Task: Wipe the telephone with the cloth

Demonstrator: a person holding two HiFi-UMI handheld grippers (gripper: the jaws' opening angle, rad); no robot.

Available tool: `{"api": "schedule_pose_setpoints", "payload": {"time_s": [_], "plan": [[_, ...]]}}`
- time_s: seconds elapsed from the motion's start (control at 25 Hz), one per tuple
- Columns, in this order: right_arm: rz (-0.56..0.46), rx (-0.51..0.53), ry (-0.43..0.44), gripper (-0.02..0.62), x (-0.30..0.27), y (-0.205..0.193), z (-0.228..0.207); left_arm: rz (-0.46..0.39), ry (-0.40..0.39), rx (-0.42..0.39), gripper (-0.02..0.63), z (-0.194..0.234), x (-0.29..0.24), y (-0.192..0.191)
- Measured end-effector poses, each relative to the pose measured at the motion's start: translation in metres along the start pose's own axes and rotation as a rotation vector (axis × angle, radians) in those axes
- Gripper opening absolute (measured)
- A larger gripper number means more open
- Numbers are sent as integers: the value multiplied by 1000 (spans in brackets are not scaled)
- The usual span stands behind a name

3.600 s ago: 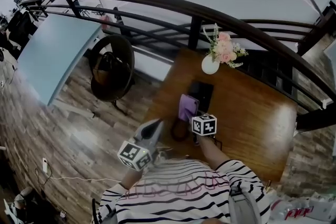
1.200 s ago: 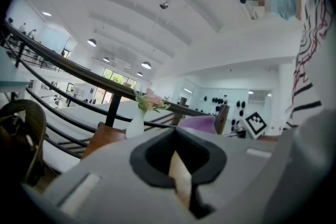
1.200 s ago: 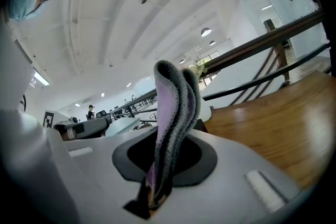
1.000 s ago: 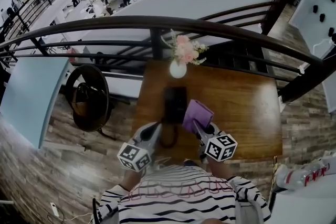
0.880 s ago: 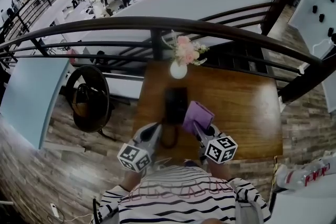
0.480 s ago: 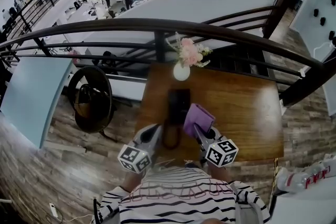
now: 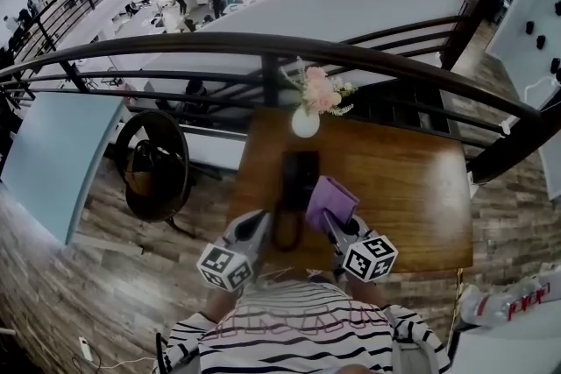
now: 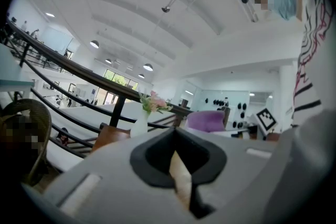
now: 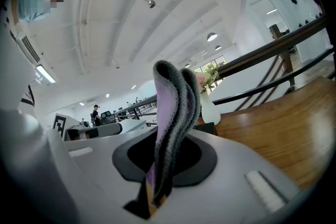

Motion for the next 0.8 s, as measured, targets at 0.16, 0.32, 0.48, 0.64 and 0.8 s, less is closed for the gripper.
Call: {"api": "schedule_pose_setpoints", "payload": {"time_s": [0.16, 0.32, 0.48, 0.64, 0.8], "plan": [[1, 2, -7, 49, -2, -1, -1, 1, 2, 3, 2, 2, -1, -2], [1, 1, -14, 49, -1, -3, -4, 0, 4, 5, 2, 2, -1, -4], [2, -2, -13, 49, -2, -4, -6, 0, 6, 8, 2, 2, -3, -6], [3, -4, -12, 49, -2, -2, -7, -2, 10, 10, 2, 3, -4, -4], [1, -6, -12, 49, -3, 0, -8, -4, 12, 11, 2, 3, -6, -2]]}}
Point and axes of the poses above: the fingertips, and each gripper's own axes: x backward along the fingers, z to its left, y out of its top, the point moved 1 cm from there along x, backward along the fingers, and after that the axes turned 4 degrees about x, right-handed, at the moved point
